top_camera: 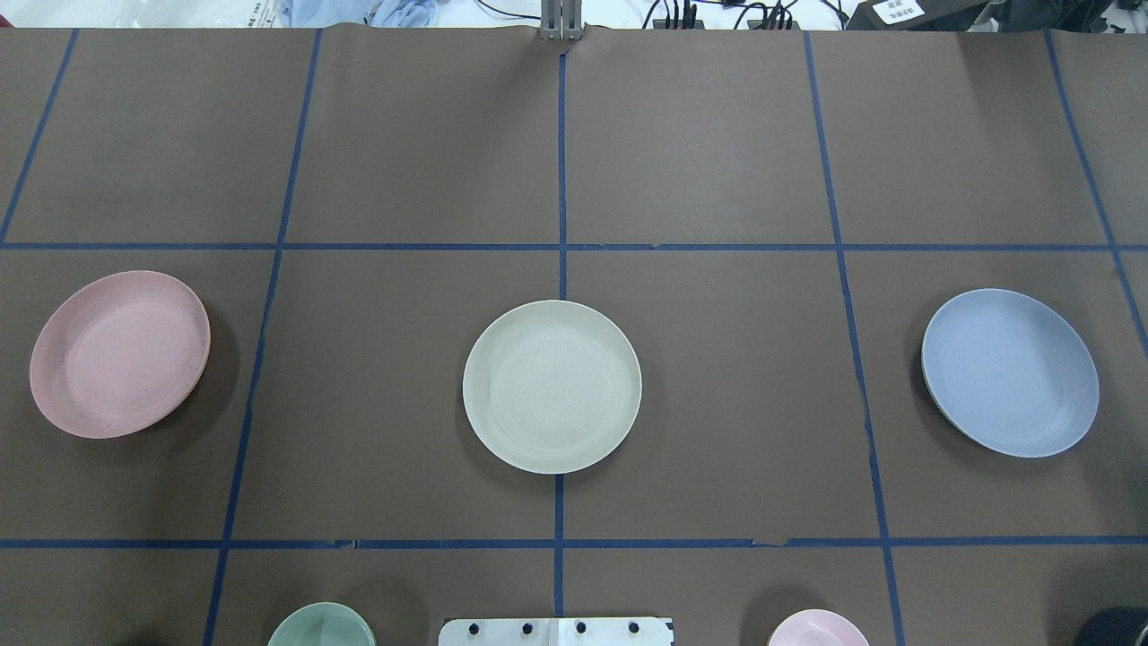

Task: Stack three plates with pink and blue

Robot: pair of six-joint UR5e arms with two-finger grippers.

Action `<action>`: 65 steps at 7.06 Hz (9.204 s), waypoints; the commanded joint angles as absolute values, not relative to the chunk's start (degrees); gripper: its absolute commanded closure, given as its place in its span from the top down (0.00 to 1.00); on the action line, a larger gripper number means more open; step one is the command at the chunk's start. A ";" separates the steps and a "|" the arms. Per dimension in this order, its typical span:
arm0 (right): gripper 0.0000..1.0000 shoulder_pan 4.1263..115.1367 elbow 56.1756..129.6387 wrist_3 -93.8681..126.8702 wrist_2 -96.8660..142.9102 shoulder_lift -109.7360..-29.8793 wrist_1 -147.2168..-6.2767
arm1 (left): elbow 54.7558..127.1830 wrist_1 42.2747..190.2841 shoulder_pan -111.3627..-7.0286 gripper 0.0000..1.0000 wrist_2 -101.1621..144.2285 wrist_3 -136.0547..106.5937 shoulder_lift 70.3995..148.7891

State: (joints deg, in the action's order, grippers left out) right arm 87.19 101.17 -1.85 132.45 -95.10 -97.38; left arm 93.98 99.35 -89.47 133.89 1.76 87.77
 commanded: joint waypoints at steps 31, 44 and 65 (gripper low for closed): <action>1.00 80.33 101.95 10.81 137.46 -100.02 -61.52 | 100.99 139.01 -37.66 0.00 107.79 -64.56 103.22; 1.00 71.23 101.78 24.80 130.57 -105.17 -49.74 | 108.34 133.24 -38.09 1.00 109.80 -49.30 96.83; 0.00 41.37 106.56 73.37 109.40 -78.52 -47.54 | 100.81 110.69 -81.28 1.00 136.05 9.37 83.94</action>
